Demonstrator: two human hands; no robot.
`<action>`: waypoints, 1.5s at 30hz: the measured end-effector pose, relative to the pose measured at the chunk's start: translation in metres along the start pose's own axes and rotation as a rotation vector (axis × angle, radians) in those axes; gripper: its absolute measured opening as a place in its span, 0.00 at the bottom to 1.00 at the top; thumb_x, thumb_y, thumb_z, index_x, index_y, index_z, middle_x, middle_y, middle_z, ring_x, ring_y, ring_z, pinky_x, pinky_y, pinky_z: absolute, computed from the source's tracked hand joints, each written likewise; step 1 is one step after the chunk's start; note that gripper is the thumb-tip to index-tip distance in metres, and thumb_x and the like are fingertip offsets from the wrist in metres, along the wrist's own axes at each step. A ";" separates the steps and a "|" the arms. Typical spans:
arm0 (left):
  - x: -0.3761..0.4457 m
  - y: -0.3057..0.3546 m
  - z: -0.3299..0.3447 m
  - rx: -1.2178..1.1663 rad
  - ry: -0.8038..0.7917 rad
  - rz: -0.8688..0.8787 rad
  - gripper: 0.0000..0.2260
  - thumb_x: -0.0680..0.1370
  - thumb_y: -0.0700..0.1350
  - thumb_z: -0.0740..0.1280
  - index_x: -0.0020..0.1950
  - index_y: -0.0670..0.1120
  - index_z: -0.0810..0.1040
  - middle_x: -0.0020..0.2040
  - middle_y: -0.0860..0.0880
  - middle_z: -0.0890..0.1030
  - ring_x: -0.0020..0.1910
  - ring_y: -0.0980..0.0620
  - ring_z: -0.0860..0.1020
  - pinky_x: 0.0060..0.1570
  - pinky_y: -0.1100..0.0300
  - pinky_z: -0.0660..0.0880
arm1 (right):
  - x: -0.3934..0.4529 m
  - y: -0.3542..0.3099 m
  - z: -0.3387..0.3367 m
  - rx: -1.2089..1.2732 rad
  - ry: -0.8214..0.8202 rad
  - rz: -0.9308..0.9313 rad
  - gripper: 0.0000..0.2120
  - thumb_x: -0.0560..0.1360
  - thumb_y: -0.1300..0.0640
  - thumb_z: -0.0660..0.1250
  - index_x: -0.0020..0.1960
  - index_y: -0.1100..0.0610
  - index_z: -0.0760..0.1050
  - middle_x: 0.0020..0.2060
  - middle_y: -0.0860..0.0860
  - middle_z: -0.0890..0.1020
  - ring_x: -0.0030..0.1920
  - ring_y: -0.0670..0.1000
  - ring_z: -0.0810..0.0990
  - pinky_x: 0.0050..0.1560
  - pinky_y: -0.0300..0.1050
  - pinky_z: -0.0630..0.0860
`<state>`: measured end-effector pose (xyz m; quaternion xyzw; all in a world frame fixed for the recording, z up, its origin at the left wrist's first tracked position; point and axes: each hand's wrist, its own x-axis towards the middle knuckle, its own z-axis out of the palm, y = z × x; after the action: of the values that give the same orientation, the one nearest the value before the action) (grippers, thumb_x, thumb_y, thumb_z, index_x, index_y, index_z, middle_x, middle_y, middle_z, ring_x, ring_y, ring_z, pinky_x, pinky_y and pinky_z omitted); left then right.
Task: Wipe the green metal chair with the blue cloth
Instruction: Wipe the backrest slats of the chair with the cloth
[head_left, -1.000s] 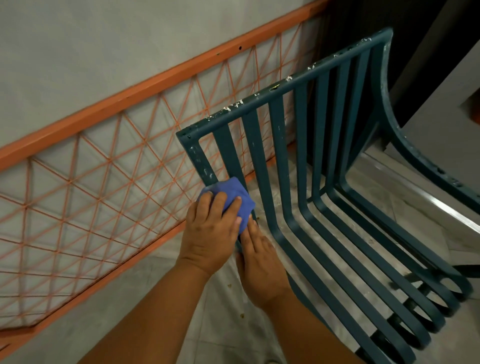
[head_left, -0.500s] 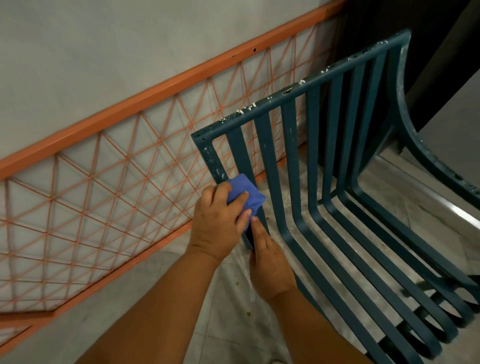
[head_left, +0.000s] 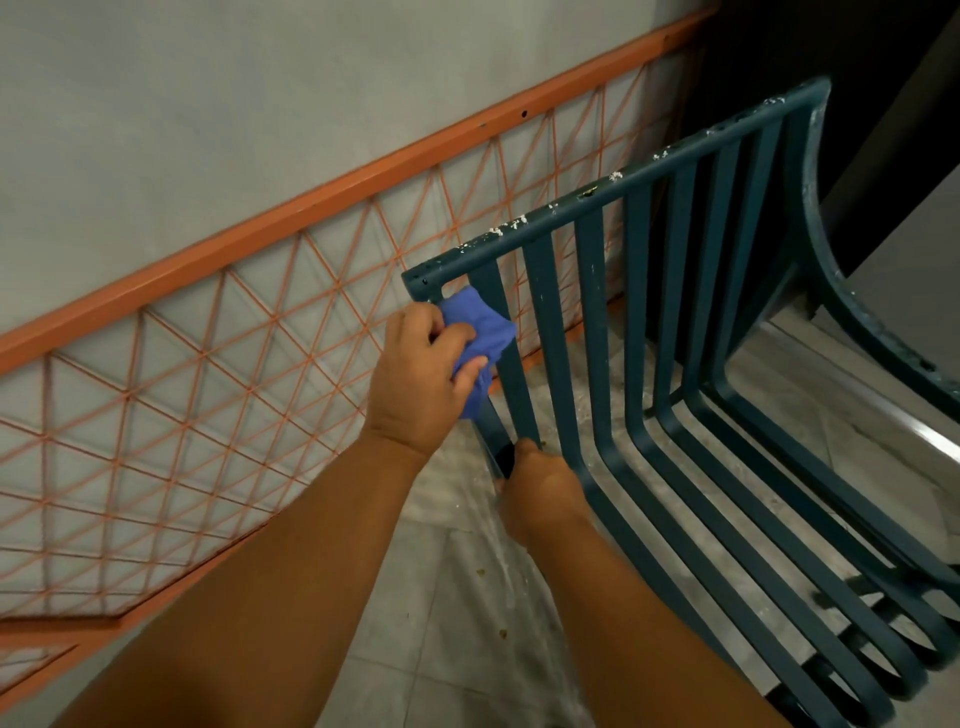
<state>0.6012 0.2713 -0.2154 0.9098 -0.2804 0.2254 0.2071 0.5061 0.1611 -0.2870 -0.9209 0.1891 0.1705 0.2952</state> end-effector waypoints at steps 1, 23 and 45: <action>-0.002 0.002 0.001 0.008 -0.041 0.007 0.12 0.71 0.45 0.74 0.50 0.41 0.79 0.45 0.44 0.71 0.44 0.45 0.70 0.39 0.56 0.73 | 0.000 0.000 0.000 0.005 0.002 0.002 0.19 0.76 0.55 0.68 0.64 0.57 0.68 0.54 0.56 0.80 0.52 0.56 0.81 0.44 0.46 0.76; 0.019 -0.008 -0.022 0.018 0.066 0.015 0.11 0.71 0.43 0.74 0.49 0.38 0.80 0.43 0.42 0.72 0.43 0.44 0.72 0.40 0.59 0.71 | 0.018 -0.042 -0.039 0.005 0.182 -0.201 0.11 0.78 0.55 0.64 0.59 0.59 0.72 0.49 0.56 0.81 0.47 0.56 0.81 0.38 0.43 0.70; 0.036 -0.001 -0.029 -0.109 0.176 -0.194 0.18 0.72 0.47 0.73 0.59 0.41 0.79 0.52 0.44 0.76 0.50 0.46 0.74 0.51 0.62 0.69 | 0.021 -0.043 -0.037 0.012 0.185 -0.196 0.09 0.79 0.56 0.62 0.58 0.58 0.72 0.47 0.56 0.82 0.45 0.55 0.82 0.36 0.41 0.70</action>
<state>0.6198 0.2717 -0.1732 0.8967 -0.1838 0.2677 0.3008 0.5515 0.1658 -0.2471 -0.9450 0.1256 0.0542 0.2971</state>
